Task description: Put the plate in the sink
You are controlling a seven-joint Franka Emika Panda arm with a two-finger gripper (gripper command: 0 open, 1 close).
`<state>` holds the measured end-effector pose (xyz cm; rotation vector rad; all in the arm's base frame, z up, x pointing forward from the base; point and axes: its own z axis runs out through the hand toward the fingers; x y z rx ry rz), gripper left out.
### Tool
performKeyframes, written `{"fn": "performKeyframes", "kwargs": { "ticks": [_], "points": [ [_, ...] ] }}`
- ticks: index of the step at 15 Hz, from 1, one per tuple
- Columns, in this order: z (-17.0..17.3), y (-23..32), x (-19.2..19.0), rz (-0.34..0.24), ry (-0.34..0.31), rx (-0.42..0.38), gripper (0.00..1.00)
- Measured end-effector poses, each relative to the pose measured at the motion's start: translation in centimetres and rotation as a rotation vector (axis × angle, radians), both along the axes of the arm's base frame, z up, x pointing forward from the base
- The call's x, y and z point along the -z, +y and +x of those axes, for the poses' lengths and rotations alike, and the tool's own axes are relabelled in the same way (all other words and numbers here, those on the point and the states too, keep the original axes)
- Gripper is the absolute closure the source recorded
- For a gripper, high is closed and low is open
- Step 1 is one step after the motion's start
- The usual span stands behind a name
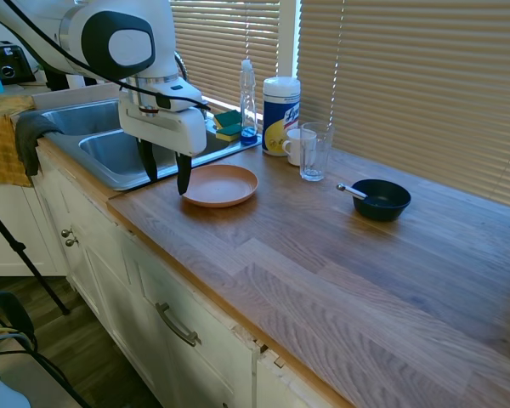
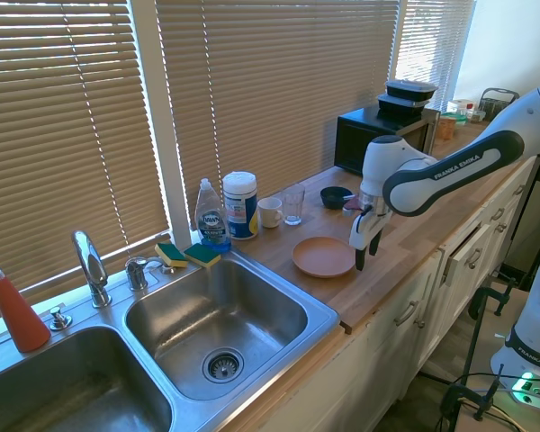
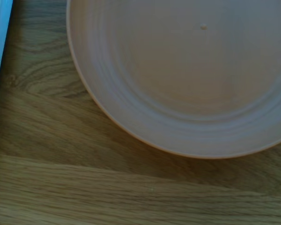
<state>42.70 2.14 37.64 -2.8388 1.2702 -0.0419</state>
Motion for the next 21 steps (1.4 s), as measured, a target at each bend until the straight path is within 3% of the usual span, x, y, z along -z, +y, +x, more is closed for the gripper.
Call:
{"fn": "performKeyframes", "kwargs": {
  "ticks": [4, 13, 18, 21],
  "points": [
    [0.3, -0.3, -0.2, -0.009, -0.017, 0.005, 0.0],
    [6.9, -9.4, -0.8, 0.056, -0.067, 0.183, 0.0],
    [11.7, -12.6, 2.4, 0.169, -0.01, 0.194, 0.0],
    [13.2, -13.3, 4.0, 0.201, 0.038, 0.172, 0.0]
  ]
}}
